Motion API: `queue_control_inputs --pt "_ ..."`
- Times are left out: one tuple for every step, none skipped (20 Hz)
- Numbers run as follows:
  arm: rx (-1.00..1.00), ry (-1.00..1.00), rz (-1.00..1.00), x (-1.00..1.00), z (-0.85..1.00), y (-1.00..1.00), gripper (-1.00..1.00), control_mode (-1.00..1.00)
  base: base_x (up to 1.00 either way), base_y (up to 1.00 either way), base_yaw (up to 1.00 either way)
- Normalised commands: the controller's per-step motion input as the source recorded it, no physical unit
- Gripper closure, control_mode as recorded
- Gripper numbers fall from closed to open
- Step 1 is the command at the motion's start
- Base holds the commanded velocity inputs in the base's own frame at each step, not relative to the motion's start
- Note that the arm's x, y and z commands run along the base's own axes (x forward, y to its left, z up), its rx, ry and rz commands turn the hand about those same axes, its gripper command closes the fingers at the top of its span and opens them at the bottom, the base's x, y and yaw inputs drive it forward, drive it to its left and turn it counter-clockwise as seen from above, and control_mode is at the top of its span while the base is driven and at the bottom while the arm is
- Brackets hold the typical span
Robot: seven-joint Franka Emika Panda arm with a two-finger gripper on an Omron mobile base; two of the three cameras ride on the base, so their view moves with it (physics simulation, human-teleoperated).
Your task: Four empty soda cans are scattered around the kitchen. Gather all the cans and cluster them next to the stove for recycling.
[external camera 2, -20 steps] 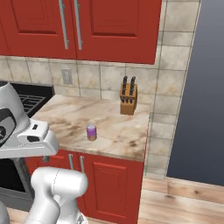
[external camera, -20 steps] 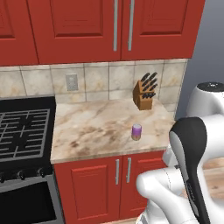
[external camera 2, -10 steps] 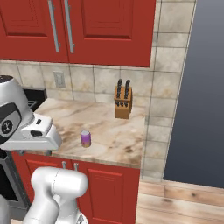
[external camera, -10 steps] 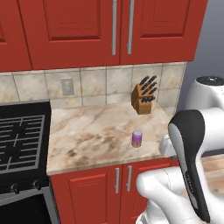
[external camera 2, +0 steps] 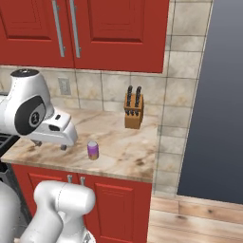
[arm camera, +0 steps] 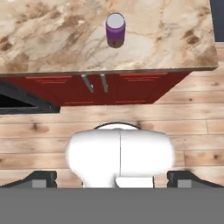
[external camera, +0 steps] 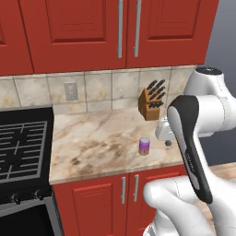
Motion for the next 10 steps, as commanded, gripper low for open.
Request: queue_control_inputs --pt "0.0 0.0 -0.05 0.59 -0.14 0.03 -1.0 -1.0 0.0 0.0 0.0" --pt "0.0 0.0 -0.02 0.47 -0.15 0.0 -1.0 -1.0 0.0 0.0 0.0" --pt "0.0 0.0 0.0 0.27 -0.19 -0.06 -1.0 -1.0 0.0 0.0 0.0" --pt "-0.01 0.0 0.0 0.07 -0.18 -0.07 -1.0 -1.0 0.0 0.0 0.0" --pt "-0.04 0.0 0.0 0.0 -0.15 0.0 -1.0 -1.0 0.0 0.0 0.0" --pt "-0.07 0.01 0.0 0.0 -0.13 0.0 -1.0 -1.0 0.0 0.0 0.0" --pt "-0.06 0.0 0.0 0.0 -0.1 0.0 -1.0 -1.0 0.0 0.0 0.0" --pt "0.0 0.0 0.0 0.0 -0.15 0.0 -1.0 -1.0 0.0 0.0 0.0" --pt "0.0 0.0 0.0 0.0 -0.29 -0.01 -1.0 -1.0 0.0 0.0 0.0" --pt "0.0 0.0 0.0 0.0 -0.32 -0.06 -1.0 -1.0 0.0 0.0 0.0"
